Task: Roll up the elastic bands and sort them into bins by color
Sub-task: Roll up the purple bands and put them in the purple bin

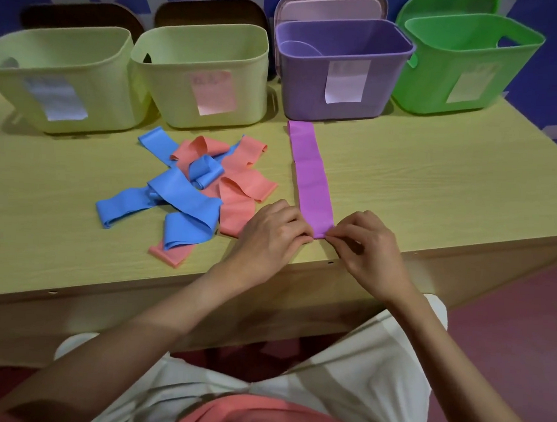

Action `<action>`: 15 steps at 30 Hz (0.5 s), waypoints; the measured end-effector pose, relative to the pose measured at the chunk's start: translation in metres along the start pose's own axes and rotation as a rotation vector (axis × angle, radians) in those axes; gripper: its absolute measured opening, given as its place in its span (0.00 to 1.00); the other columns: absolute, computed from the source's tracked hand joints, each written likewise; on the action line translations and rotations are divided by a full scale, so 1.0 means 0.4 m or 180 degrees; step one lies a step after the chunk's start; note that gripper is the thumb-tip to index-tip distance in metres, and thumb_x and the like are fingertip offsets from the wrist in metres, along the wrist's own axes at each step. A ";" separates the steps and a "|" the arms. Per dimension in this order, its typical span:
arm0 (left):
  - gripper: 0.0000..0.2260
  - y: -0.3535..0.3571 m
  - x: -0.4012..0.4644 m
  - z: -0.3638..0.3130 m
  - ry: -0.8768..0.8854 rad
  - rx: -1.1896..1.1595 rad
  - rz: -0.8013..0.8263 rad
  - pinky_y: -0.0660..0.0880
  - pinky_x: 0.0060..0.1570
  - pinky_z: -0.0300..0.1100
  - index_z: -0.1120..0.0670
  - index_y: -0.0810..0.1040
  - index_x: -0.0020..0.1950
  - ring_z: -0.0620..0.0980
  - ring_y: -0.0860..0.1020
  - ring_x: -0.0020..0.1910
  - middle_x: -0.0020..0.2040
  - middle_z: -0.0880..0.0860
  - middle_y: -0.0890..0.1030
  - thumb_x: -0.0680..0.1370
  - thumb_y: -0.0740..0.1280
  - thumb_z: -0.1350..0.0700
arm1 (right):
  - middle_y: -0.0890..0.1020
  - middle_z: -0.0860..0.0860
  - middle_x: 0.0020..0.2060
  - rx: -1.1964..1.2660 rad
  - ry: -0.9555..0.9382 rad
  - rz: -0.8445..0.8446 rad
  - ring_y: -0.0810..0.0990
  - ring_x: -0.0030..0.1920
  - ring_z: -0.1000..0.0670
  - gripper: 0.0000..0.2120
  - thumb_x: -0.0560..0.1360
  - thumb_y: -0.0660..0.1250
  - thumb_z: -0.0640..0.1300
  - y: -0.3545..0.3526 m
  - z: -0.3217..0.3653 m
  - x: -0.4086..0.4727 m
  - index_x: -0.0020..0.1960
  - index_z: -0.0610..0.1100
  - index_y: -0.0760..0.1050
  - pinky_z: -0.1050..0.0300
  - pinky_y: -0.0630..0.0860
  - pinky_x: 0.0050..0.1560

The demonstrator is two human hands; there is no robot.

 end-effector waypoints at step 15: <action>0.03 0.007 -0.006 0.003 0.0445 0.0139 0.0159 0.69 0.41 0.40 0.60 0.82 0.46 0.51 0.72 0.44 0.42 0.54 0.77 0.75 0.71 0.60 | 0.76 0.48 0.42 -0.0261 -0.0393 0.0406 0.70 0.43 0.49 0.02 0.76 0.68 0.37 0.008 0.018 0.014 0.47 0.39 0.79 0.54 0.70 0.44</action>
Point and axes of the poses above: each hand's wrist, its own x-axis towards the middle knuckle, its own y-axis out of the palm, z = x × y, the point moved 5 cm from there along x, towards the middle knuckle
